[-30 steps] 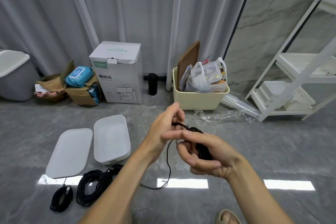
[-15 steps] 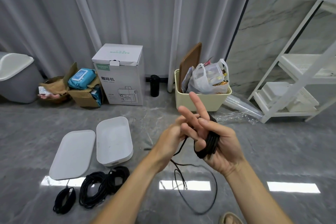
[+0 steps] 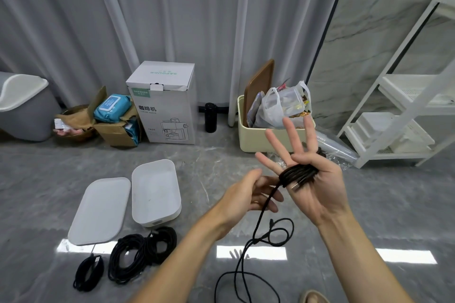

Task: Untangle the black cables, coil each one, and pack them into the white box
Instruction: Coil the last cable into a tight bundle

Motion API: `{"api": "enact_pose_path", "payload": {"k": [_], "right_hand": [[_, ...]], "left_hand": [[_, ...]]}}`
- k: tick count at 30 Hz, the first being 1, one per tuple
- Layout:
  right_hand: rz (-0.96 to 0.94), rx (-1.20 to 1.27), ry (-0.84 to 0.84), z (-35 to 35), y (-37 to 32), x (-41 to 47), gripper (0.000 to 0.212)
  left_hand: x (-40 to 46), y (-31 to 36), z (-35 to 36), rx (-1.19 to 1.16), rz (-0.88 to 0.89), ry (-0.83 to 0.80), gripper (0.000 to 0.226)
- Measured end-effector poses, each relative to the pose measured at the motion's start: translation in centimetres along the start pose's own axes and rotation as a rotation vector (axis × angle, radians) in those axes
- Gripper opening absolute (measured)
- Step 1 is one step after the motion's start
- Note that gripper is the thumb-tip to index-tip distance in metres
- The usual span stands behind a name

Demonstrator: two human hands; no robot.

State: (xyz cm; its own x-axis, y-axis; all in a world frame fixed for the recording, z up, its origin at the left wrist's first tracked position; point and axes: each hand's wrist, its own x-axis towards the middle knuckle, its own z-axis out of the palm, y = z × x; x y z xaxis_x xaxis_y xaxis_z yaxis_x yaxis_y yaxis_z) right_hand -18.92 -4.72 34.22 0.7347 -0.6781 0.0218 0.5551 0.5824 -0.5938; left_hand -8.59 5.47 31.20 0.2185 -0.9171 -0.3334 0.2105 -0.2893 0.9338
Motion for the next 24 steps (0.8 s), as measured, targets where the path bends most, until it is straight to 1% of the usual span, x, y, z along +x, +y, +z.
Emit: {"api": "enact_pose_path", "payload": {"k": [2,5,9,11,15,17,20,22,23,24], "right_hand": [[-0.009,-0.092,0.06,0.0,-0.2,0.0,0.091],[-0.01,-0.244,0.119,0.3,-0.1,-0.1,0.08],[-0.049,-0.484,0.157,0.3,0.5,0.2,0.066],[-0.059,-0.671,0.148,-0.2,0.8,0.3,0.063],[-0.014,-1.199,0.116,-1.4,1.3,0.3,0.063],[0.076,-1.322,0.059,-1.6,1.3,0.0,0.057],[0.289,-1.342,-0.004,-1.0,1.1,-0.6,0.045],[0.42,-1.405,-0.03,-0.1,0.6,-1.1,0.029],[0.483,-1.419,-0.054,0.3,0.4,-1.2,0.025],[0.548,-1.405,-0.076,0.6,0.2,-1.4,0.034]], "left_hand": [[0.1,0.0,-0.2,0.016,-0.014,-0.001,0.056],[0.0,0.2,-0.4,0.042,-0.025,0.014,0.057],[-0.1,0.5,-0.8,0.184,-0.03,0.053,0.061],[-0.1,0.5,-1.2,0.254,-0.029,0.076,0.063],[-0.1,0.7,-2.0,0.365,0.0,0.161,0.064],[-0.2,1.1,-2.2,0.369,0.027,0.196,0.065],[-0.3,1.4,-2.2,0.412,0.068,0.225,0.062],[-0.3,1.5,-1.9,0.408,0.106,0.246,0.059],[-0.3,1.4,-1.8,0.404,0.123,0.256,0.058],[-0.3,1.4,-1.8,0.398,0.139,0.268,0.055]]}}
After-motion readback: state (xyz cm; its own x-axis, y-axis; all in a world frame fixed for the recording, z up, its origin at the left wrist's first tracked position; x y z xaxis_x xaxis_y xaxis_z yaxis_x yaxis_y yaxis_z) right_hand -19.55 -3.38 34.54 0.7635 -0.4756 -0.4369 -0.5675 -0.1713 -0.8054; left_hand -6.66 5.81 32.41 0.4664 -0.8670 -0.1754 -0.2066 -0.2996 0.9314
